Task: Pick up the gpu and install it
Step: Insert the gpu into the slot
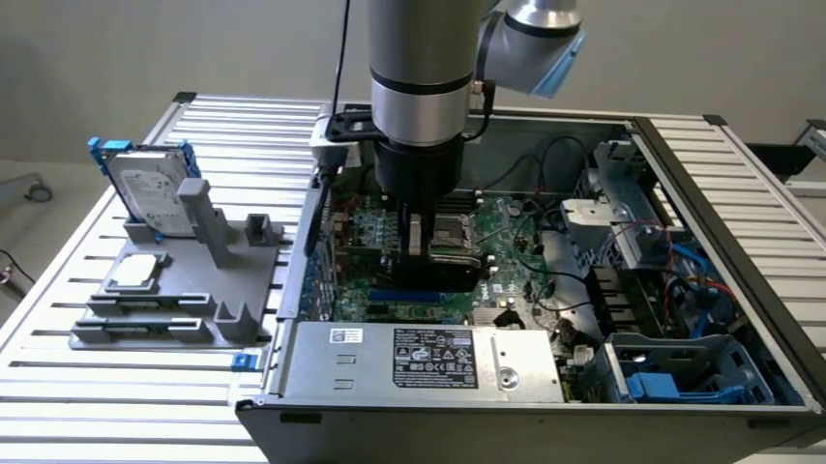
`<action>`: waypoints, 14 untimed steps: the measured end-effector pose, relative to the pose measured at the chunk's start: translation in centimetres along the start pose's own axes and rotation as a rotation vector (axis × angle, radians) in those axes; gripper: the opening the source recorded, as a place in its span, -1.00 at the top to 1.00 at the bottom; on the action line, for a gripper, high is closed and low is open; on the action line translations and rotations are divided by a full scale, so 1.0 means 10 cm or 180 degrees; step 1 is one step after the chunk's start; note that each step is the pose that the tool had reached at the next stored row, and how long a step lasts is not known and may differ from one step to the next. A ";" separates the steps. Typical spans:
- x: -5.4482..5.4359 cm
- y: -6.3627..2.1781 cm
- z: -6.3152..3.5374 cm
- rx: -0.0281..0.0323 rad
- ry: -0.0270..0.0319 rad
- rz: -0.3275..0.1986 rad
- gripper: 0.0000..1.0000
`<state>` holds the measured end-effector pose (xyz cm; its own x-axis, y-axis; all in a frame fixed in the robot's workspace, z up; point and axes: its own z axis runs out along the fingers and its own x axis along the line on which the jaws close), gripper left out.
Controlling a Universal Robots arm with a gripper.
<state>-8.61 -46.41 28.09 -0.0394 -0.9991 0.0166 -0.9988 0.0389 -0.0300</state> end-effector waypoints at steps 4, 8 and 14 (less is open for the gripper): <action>0.00 0.000 0.011 0.0000 -0.0004 0.0002 0.47; 0.00 0.000 0.023 -0.0001 -0.0012 0.0010 0.47; 0.00 0.007 0.042 -0.0001 -0.0018 0.0021 0.47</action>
<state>-8.66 -46.41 27.67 -0.0458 -0.9989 0.0106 -0.9985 0.0455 -0.0298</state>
